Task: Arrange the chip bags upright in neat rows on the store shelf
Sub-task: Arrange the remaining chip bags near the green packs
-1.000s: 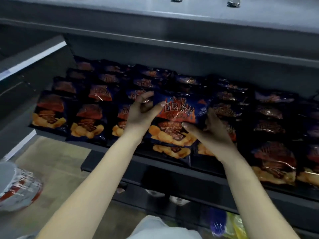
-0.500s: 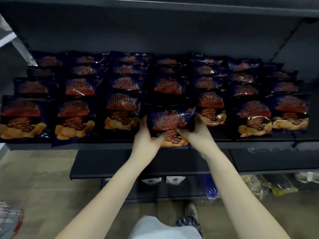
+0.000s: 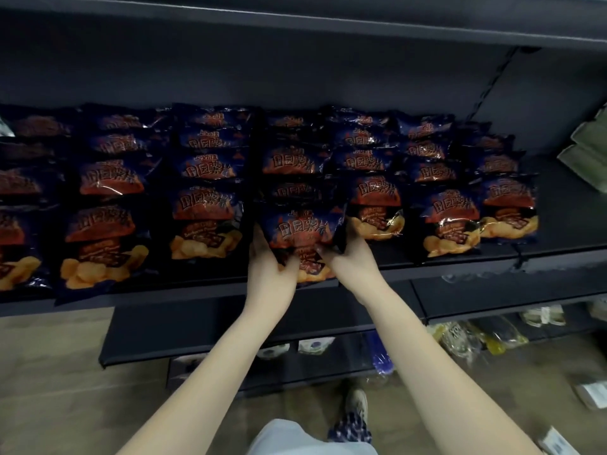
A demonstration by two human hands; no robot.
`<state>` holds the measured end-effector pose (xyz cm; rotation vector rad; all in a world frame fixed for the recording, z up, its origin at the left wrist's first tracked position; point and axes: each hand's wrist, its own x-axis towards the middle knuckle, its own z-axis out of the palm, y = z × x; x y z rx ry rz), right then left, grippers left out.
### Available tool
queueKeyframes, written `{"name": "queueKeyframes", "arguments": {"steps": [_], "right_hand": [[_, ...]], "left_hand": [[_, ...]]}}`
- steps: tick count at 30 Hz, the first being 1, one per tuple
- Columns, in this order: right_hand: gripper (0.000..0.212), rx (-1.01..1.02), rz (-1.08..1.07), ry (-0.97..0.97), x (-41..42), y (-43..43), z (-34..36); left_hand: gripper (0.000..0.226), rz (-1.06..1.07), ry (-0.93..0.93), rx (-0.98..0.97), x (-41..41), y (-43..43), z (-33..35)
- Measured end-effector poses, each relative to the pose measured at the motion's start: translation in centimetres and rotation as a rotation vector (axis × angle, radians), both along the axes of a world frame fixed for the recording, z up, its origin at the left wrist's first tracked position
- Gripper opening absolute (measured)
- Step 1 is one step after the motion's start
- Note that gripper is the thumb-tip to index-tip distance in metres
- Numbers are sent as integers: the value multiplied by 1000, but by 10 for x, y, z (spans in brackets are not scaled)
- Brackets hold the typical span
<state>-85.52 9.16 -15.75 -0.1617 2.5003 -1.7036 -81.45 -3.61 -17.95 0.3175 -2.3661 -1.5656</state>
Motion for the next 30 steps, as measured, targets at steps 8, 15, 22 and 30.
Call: {"name": "queueKeyframes", "arguments": {"steps": [8,15,22,30], "right_hand": [[61,-71,2,-42,-17,-11,-16],[57,-162,-2,33,-24,-20,-28],[54,-117,-134,147,-18,-22,-40],[52,-75,-223,207,-20,-19,-44]], "left_hand": [[71,51,-11,-49,-18,3,-12],[67,117,28,-129,-24,4,-19],[68,130,39,-170,-27,3,-23],[67,117,70,-172,-27,0,-25]]}}
